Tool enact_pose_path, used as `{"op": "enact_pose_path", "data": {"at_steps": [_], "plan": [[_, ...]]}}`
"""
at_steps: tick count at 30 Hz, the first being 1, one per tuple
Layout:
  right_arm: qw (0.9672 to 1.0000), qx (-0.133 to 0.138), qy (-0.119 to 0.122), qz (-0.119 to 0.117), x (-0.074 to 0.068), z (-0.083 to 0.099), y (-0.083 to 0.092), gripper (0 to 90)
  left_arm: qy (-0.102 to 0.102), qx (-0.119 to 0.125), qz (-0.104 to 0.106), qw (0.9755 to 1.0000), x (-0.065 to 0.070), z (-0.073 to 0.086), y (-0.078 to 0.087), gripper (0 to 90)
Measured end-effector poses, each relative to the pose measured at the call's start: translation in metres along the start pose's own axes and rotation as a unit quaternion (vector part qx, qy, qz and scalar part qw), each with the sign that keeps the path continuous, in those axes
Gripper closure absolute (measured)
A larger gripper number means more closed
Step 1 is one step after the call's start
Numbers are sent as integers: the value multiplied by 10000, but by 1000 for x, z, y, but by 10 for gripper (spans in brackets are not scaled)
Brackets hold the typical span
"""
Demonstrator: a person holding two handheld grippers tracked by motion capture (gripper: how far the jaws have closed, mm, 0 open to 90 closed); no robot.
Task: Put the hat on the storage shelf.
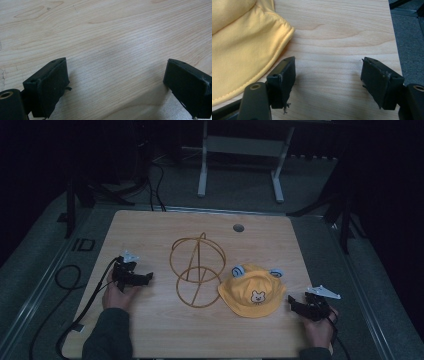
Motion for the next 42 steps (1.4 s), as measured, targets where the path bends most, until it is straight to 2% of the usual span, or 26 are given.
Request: {"op": "enact_pose_path", "data": {"at_steps": [11,15,17,22,25,28,30,34,42], "plan": [[10000,-8,32,-40,0,0,1,282,5,3,-13,10000,0,0,0,59],[9998,-92,92,-120,-1,0,3,317,6,-2,-10,10000,0,0,0,59],[9995,-146,162,-228,-2,2,8,365,6,3,-15,10000,0,0,0,59],[9984,-270,301,-400,-3,5,15,374,9,1,-12,10000,0,0,0,59],[9963,-401,527,-551,-4,2,25,374,7,4,-16,10000,0,0,0,59],[9951,-437,628,-618,-5,-1,29,374,7,0,-11,10000,0,0,0,60],[9919,-551,860,-754,-8,-7,35,374,9,5,-16,10000,0,0,0,59],[9868,-729,1148,-883,-13,-11,41,374,7,3,-15,10000,0,0,0,59],[9794,-911,1403,-1131,-20,-22,54,374,11,8,-16,10000,0,0,0,59]]}}
Point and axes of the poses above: each handheld gripper's, and its own axes: y roughly backward along the jaws, z roughly out of its underside, x roughly to its right, the point moved 7 cm from there along -y, roughly forward along the jaws, and after that the axes turned 7 degrees about x, right-handed, at the moved point
